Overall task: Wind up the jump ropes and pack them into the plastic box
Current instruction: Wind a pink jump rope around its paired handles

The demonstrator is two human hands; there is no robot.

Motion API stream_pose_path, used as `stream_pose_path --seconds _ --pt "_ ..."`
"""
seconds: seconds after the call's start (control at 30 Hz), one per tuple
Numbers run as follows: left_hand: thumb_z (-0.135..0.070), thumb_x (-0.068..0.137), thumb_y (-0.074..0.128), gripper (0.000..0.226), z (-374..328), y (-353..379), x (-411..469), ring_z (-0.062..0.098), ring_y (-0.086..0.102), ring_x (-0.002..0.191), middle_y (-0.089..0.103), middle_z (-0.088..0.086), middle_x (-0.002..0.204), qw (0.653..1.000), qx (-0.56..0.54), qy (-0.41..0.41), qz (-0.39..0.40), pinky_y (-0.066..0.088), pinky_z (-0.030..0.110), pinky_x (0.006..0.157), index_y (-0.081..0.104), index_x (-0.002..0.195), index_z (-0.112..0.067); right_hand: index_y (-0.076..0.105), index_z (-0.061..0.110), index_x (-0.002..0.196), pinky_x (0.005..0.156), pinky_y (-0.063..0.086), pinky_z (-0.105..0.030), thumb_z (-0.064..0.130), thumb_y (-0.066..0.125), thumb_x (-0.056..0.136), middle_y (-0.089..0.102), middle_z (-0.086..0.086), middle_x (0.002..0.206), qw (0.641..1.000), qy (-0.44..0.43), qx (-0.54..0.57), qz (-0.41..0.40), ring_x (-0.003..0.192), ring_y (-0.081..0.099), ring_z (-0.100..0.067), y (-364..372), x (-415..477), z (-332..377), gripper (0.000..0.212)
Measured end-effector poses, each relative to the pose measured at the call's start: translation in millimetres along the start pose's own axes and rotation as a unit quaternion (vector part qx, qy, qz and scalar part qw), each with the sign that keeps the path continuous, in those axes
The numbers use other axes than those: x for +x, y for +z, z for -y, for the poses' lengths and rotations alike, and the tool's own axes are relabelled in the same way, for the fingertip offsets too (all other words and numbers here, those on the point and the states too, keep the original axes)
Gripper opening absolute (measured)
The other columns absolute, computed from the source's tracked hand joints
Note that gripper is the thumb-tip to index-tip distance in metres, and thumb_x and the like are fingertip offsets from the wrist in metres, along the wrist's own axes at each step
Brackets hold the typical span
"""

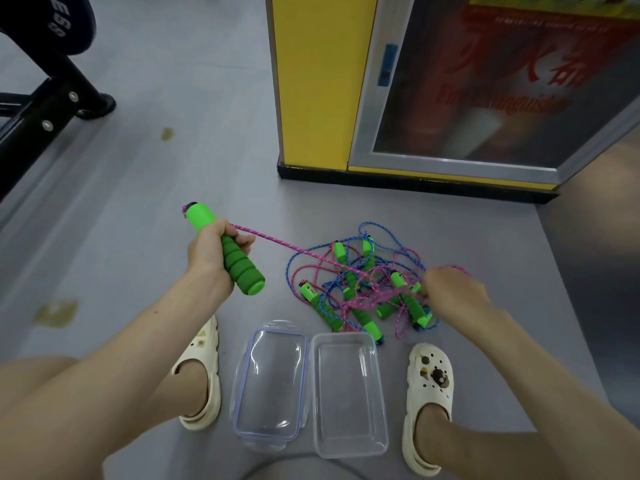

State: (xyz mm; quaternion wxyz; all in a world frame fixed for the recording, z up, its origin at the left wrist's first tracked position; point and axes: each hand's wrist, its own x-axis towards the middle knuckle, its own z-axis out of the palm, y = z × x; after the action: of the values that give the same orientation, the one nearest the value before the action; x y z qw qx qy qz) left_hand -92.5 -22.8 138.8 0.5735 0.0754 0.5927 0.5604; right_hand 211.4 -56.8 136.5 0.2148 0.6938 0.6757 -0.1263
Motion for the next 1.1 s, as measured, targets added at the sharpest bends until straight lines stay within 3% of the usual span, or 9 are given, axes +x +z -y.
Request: stream_pose_path --seconds 0.17,0.27,0.37,0.5,0.63,0.77,0.9,1.0,1.1 --pt "-0.002 0.086 0.034 0.017 -10.7 0.0 -5.4 0.017 0.069 0.063 0.060 0.003 0.052 0.995 -0.050 -0.007 0.089 0.055 0.038 0.081 0.046 0.075 -0.009 0.032 0.018 0.070 0.067 0.042 -0.031 0.000 0.045 0.091 0.035 0.001 0.070 0.996 -0.008 -0.061 0.061 0.078 0.046 -0.023 1.2 -9.2 3.5 0.031" --pt "-0.002 0.085 0.034 0.019 -14.2 -3.4 -4.1 0.016 0.069 0.065 0.064 0.004 0.057 0.992 -0.013 -0.042 0.115 0.058 0.037 0.081 0.050 0.078 -0.008 0.025 0.015 0.065 0.057 0.036 -0.027 -0.006 0.045 0.087 0.033 -0.002 0.067 0.996 -0.034 -0.020 0.082 0.060 0.036 -0.016 3.4 -1.6 0.9 0.036" --pt "0.000 0.084 0.033 0.027 -1.2 1.1 -19.2 0.019 0.069 0.065 0.066 0.008 0.060 0.974 0.079 -0.103 0.185 0.056 0.042 0.080 0.060 0.090 -0.003 0.048 0.005 0.079 0.047 0.024 -0.024 -0.011 0.041 0.084 0.040 -0.005 0.068 0.991 -0.067 0.052 0.099 0.056 0.036 -0.013 6.9 3.0 10.9 0.018" --pt "0.003 0.081 0.031 0.038 17.4 13.5 -39.3 0.022 0.066 0.060 0.058 0.007 0.054 0.936 0.156 -0.151 0.278 0.054 0.042 0.082 0.058 0.108 0.003 0.038 0.016 0.139 0.072 0.047 -0.031 0.006 0.049 0.092 0.060 -0.008 0.114 0.969 -0.125 0.200 0.071 0.088 0.058 -0.019 0.3 0.7 31.3 0.050" --pt "-0.003 0.063 0.046 0.050 27.7 20.3 -51.5 0.026 0.064 0.060 0.055 0.009 0.054 0.895 0.193 -0.186 0.357 0.056 0.038 0.080 0.055 0.111 0.005 0.018 0.032 0.148 0.085 0.039 -0.014 0.006 0.056 0.089 0.035 0.005 0.148 0.881 -0.191 0.432 0.016 0.127 0.041 -0.005 -15.9 -7.5 50.9 0.075" --pt "0.000 0.058 0.045 0.034 27.3 25.5 -58.9 0.031 0.068 0.065 0.064 0.016 0.061 0.875 0.198 -0.196 0.397 0.058 0.034 0.063 0.065 0.084 0.004 0.055 0.020 0.125 0.096 0.046 -0.025 0.001 0.057 0.089 0.061 0.003 0.117 0.811 -0.258 0.525 0.027 0.113 0.057 -0.008 -20.3 -10.5 65.3 0.041" --pt "0.002 0.059 0.045 0.039 28.2 20.0 -53.4 0.032 0.070 0.080 0.071 0.018 0.084 0.846 0.243 -0.184 0.437 0.056 0.034 0.071 0.060 0.096 0.002 0.067 0.019 0.096 0.081 0.045 -0.025 0.018 0.061 0.091 0.059 0.002 0.093 0.847 -0.241 0.473 -0.031 0.091 0.059 -0.011 -20.9 -9.1 59.6 0.008" --pt "-0.001 0.053 0.054 0.059 30.7 16.5 -49.6 0.032 0.062 0.096 0.065 0.020 0.101 0.819 0.303 -0.175 0.455 0.039 0.032 0.070 0.055 0.112 0.004 0.064 0.018 0.088 0.080 0.049 -0.023 0.010 0.058 0.092 0.067 0.001 0.087 0.834 -0.245 0.494 -0.008 0.084 0.063 -0.008 -19.4 -8.2 56.2 0.010" --pt "-0.002 0.047 0.057 0.054 34.0 19.6 -50.2 0.016 0.054 0.071 0.056 0.010 0.081 0.824 0.343 -0.152 0.425 0.034 0.024 0.056 0.053 0.100 0.004 0.066 0.015 0.086 0.063 0.043 -0.012 0.011 0.063 0.088 0.063 0.009 0.071 0.837 -0.251 0.485 -0.034 0.062 0.055 0.005 -21.2 -11.6 59.4 0.006"
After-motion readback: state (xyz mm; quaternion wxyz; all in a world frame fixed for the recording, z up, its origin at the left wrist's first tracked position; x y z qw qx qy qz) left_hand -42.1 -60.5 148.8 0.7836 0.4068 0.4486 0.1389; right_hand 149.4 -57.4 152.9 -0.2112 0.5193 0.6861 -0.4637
